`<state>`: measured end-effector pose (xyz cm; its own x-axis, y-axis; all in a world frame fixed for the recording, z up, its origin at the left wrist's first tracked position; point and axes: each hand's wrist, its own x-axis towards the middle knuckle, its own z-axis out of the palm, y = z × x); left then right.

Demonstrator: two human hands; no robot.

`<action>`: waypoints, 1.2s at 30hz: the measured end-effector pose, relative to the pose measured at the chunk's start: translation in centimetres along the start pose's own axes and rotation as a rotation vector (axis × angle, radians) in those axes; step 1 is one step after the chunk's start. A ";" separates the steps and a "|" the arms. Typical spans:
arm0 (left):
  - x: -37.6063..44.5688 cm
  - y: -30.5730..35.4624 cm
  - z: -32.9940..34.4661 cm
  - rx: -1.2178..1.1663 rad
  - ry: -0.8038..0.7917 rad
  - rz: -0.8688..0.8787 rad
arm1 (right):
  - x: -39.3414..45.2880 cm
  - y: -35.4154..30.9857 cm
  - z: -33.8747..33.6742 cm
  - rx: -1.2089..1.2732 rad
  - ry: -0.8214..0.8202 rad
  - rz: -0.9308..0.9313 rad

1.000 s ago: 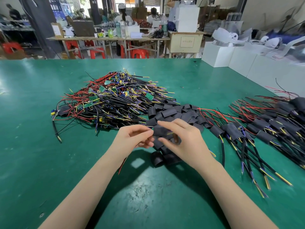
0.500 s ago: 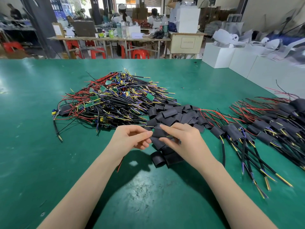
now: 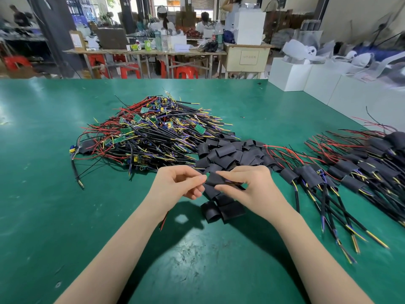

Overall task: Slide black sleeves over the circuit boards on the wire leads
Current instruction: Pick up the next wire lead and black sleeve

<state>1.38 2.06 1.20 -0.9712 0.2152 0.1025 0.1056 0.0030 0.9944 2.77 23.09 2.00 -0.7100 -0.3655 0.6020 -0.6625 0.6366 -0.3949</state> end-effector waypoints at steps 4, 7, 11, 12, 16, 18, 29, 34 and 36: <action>-0.3 0.0 0.4 0.198 0.009 0.194 | -0.1 0.2 0.0 -0.024 -0.003 0.015; -0.5 0.0 0.4 0.419 -0.036 0.364 | -0.1 0.0 0.0 -0.024 -0.043 0.004; -0.6 0.2 0.4 0.525 -0.007 0.504 | -0.1 -0.3 0.1 -0.016 -0.089 -0.016; -0.5 0.2 0.3 0.540 -0.001 0.517 | -0.1 -0.4 0.1 -0.021 -0.090 -0.019; -0.6 0.3 0.2 0.613 -0.037 0.554 | -0.1 -0.4 0.1 -0.046 -0.097 -0.019; -0.6 0.3 0.1 0.627 -0.057 0.569 | -0.1 -0.4 0.2 -0.056 -0.102 -0.025; -0.2 0.2 0.0 0.168 0.062 0.130 | -0.2 -0.3 0.3 -0.047 0.009 0.037; -0.3 0.2 0.1 0.085 0.034 0.074 | -0.2 -0.6 0.6 -0.092 -0.007 -0.012; -0.3 0.1 0.1 0.060 0.026 0.057 | -0.3 -0.8 0.7 -0.103 0.004 -0.048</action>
<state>1.68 2.12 1.27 -0.9684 0.1914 0.1602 0.1726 0.0502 0.9837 3.30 22.22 1.64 -0.6773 -0.3946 0.6210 -0.6672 0.6852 -0.2922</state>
